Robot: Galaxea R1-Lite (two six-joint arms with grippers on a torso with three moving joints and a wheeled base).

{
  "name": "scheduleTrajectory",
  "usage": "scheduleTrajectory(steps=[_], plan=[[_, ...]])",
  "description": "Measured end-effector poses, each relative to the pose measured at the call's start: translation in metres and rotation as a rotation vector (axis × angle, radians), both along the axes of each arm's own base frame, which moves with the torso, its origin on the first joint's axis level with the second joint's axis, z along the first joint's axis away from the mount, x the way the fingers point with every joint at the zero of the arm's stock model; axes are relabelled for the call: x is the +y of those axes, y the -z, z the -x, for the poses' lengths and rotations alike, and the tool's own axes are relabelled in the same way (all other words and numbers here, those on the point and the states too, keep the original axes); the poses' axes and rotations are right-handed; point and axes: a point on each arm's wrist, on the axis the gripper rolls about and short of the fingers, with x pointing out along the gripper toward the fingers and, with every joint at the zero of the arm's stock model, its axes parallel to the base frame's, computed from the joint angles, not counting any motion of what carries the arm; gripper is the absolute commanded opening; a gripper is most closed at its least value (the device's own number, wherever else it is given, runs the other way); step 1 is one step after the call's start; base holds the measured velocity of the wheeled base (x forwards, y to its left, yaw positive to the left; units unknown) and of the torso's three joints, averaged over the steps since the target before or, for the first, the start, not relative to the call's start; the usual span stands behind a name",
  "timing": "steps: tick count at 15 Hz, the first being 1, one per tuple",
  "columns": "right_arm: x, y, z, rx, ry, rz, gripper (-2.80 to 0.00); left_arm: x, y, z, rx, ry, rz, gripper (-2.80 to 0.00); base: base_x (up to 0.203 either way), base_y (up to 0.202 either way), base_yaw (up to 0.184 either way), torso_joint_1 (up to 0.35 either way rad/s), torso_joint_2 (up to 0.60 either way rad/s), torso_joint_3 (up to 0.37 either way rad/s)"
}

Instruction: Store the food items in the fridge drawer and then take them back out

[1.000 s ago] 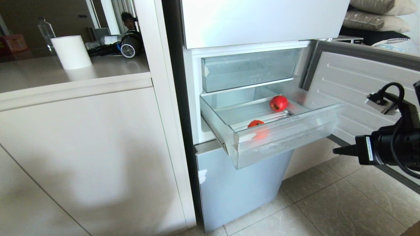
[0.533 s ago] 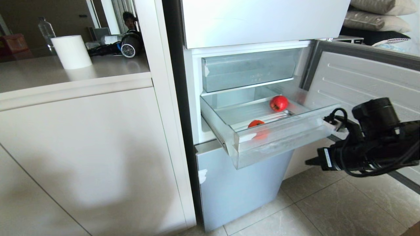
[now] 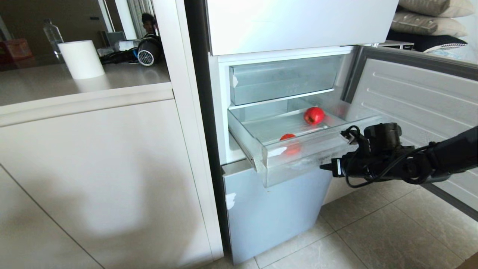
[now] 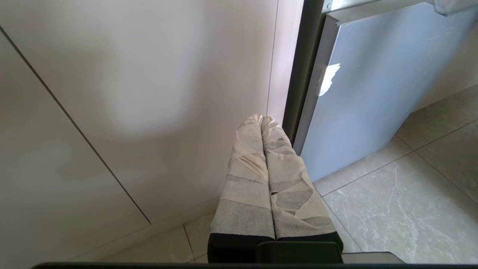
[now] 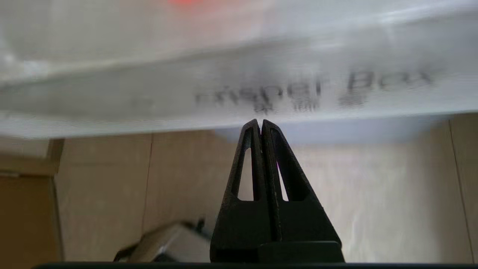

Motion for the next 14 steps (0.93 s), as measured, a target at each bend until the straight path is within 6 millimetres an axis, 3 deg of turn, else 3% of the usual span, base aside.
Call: scheduleTrajectory(steps=[5, 9, 12, 14], plan=[[-0.006, -0.004, -0.038, -0.222, -0.017, -0.084, -2.80, 0.000, 0.000, 0.000, 0.000, 0.000, 0.000, -2.80, 0.000, 0.000, 0.000, 0.000, 0.00, 0.000], [-0.004, -0.005, -0.087, -0.457, 0.052, -0.161, -2.80, 0.000, 0.000, 0.000, 0.001, 0.000, 0.000, -2.80, 0.000, 0.000, 0.000, 0.000, 0.00, 0.000], [-0.003, 0.006, -0.118, -0.531, 0.094, -0.183, -2.80, 0.000, 0.000, 0.000, 0.000, 0.000, 0.000, -2.80, 0.000, 0.000, 0.000, 0.000, 0.00, 0.000], [-0.003, 0.017, -0.127, -0.530, 0.096, -0.192, -2.80, 0.000, 0.000, 0.000, 0.000, 0.000, 0.000, -2.80, 0.000, 0.000, 0.000, 0.000, 0.00, 0.000]])
